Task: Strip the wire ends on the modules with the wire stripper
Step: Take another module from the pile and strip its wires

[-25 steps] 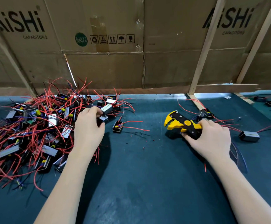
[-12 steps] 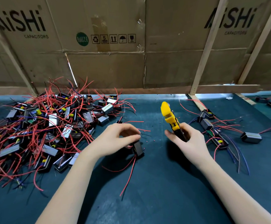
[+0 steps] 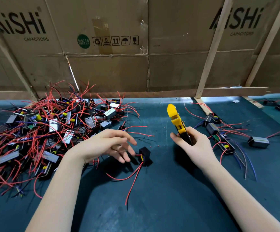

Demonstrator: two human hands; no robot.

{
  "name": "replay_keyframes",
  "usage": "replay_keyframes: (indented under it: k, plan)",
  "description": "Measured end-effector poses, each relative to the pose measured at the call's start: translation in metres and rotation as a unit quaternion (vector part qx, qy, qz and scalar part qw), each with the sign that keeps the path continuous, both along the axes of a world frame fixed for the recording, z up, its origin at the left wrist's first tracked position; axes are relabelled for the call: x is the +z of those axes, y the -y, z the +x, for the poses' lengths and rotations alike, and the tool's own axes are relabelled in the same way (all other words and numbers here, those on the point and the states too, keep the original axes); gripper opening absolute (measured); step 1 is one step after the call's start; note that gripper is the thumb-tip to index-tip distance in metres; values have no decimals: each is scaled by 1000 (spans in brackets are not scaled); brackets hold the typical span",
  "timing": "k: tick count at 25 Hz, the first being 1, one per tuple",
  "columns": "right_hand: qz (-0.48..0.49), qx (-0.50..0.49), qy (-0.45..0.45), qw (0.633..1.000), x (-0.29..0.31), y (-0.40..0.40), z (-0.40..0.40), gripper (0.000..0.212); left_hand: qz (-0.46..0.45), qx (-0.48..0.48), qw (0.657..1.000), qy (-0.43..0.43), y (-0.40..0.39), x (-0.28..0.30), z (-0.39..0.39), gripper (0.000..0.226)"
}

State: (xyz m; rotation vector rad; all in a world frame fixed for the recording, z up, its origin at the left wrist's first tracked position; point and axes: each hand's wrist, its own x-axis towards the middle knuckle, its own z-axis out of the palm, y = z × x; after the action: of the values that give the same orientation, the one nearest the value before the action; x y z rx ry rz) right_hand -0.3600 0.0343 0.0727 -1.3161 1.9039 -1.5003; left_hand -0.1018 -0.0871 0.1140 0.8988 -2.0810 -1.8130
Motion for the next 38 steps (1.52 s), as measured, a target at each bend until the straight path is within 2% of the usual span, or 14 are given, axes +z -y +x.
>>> replay_keyframes:
  k: [4, 6, 10, 14, 26, 29, 33, 35, 38]
  plan:
    - [1, 5, 36, 999, 0, 1, -4, 50, 13, -85, 996, -24, 1, -8, -3, 21]
    - [-1, 7, 41, 999, 0, 1, -4, 52, -14, -115, 993, -33, -1, -10, -7, 23]
    - [-3, 15, 42, 999, -1, 1, -4, 50, -153, -83, 984, -27, -10, -16, -27, 24]
    - [-9, 24, 50, 998, -1, 1, -4, 47, -294, -29, 955, -17, -21, -25, -45, 12]
    - [-16, 24, 63, 998, -4, 2, -8, 53, -293, -1, 956, 30, -28, -21, -50, 10]
    - [-17, 22, 80, 996, -4, 3, -9, 62, -290, 76, 954, 6, -21, -9, -49, 13]
    - [-18, 15, 92, 996, -4, 4, -11, 68, -285, 220, 933, -15, 20, 18, -67, 21]
    - [-17, 18, 101, 995, -3, 4, -12, 69, -252, 249, 935, -13, 44, 25, -89, 19]
    - [-22, 19, 114, 993, -3, 2, -13, 73, -96, 310, 945, -50, 65, 24, -122, 14]
